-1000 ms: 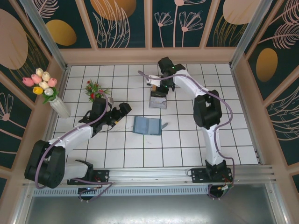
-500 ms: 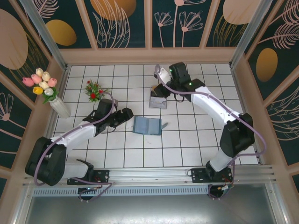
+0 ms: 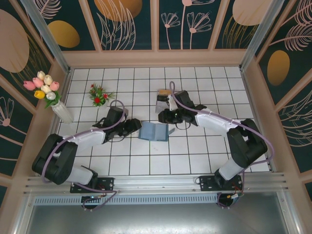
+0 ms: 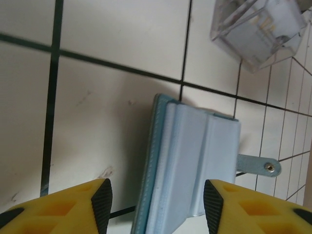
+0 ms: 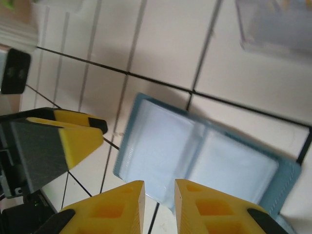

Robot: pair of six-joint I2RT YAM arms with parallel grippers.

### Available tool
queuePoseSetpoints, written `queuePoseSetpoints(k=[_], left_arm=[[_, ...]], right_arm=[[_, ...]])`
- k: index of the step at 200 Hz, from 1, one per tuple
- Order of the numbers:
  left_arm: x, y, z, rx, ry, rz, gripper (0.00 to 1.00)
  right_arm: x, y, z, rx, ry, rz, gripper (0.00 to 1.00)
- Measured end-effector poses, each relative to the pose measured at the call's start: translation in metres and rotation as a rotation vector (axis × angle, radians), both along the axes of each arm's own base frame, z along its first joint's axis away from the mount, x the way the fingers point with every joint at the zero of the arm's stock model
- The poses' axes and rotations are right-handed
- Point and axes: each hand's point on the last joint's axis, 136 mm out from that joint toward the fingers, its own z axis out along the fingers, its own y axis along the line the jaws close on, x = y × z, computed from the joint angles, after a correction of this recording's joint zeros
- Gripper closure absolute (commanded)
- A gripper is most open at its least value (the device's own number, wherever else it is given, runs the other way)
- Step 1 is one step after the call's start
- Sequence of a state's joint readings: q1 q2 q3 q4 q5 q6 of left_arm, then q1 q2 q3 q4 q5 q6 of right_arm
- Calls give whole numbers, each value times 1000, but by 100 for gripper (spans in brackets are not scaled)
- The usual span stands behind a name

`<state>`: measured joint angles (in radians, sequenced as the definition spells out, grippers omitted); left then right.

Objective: Take the credit cards out of the card holder

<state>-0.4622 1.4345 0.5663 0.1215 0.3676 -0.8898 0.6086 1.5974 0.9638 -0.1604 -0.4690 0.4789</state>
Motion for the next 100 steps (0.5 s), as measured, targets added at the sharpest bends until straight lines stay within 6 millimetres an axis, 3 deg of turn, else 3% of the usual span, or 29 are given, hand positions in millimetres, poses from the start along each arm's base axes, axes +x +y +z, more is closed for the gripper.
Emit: queuePoseSetpoints(k=[29, 50, 100], left_arm=[[-4, -8, -6, -54, 25, -17, 52], [-1, -16, -3, -101, 22, -30, 60], [1, -31, 8, -202, 8, -67, 65]], right_arm=[[-8, -10, -29, -39, 125, -90, 75], [-9, -16, -41, -57, 180, -138, 75], [-18, -24, -68, -95, 276, -186, 75]])
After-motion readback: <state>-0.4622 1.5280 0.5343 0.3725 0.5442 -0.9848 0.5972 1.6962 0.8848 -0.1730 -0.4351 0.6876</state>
